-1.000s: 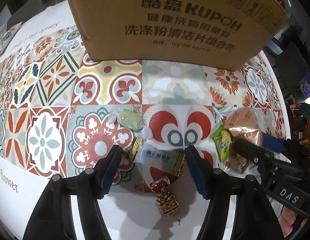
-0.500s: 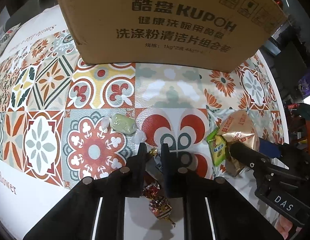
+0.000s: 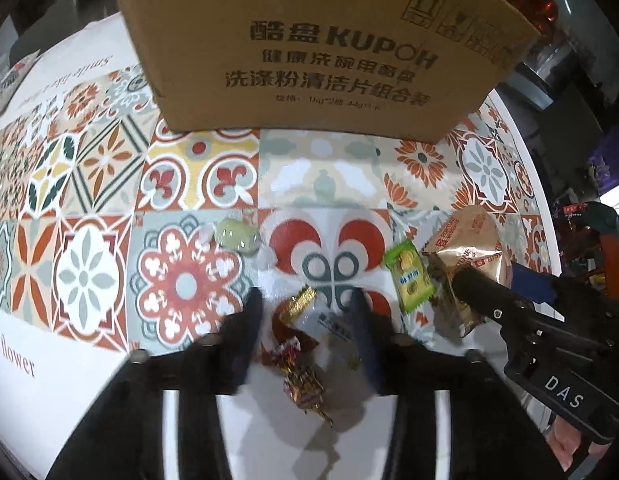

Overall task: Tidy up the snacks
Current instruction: 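Grasp the white candy bar with the left gripper while the right grasps the Fortune Biscuits bag, then carry the candy bar and biscuit bag over the box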

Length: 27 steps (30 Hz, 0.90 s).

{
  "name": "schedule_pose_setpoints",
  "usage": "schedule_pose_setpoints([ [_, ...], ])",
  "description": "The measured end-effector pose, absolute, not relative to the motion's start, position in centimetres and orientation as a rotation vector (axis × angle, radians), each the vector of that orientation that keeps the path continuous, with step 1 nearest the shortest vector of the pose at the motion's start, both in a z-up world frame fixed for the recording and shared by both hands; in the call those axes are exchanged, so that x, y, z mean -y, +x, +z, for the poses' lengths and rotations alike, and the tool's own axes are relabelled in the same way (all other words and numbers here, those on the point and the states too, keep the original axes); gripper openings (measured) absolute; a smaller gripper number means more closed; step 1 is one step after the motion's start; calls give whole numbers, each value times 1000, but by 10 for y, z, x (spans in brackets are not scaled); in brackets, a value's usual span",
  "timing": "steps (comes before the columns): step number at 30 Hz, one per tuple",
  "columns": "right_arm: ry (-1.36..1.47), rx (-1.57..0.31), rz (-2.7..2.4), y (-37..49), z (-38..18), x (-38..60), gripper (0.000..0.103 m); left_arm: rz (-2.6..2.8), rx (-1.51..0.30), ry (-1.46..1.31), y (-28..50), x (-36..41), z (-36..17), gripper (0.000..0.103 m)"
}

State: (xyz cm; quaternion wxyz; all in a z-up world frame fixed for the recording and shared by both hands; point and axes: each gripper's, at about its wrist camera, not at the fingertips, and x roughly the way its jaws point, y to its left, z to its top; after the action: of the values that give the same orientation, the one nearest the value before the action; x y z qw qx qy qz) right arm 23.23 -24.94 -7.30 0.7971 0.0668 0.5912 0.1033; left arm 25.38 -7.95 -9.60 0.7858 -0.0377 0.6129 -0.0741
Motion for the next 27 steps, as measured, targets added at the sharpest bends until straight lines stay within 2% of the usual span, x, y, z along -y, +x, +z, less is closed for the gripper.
schedule_pose_setpoints([
  [8,139,-1266,229,228,-71,251,44,-123,-1401,-130,255,84,-112,47],
  [12,134,-1270,232,227,-72,252,44,-111,-1381,-89,258,92,-114,43],
  [13,133,-1271,235,227,-72,251,44,-115,-1375,-87,259,93,-114,31],
  [14,133,-1272,234,227,-73,251,44,-122,-1372,-91,260,94,-114,26],
  [27,130,-1269,240,227,-70,247,44,-176,-1300,-81,258,89,-90,24],
])
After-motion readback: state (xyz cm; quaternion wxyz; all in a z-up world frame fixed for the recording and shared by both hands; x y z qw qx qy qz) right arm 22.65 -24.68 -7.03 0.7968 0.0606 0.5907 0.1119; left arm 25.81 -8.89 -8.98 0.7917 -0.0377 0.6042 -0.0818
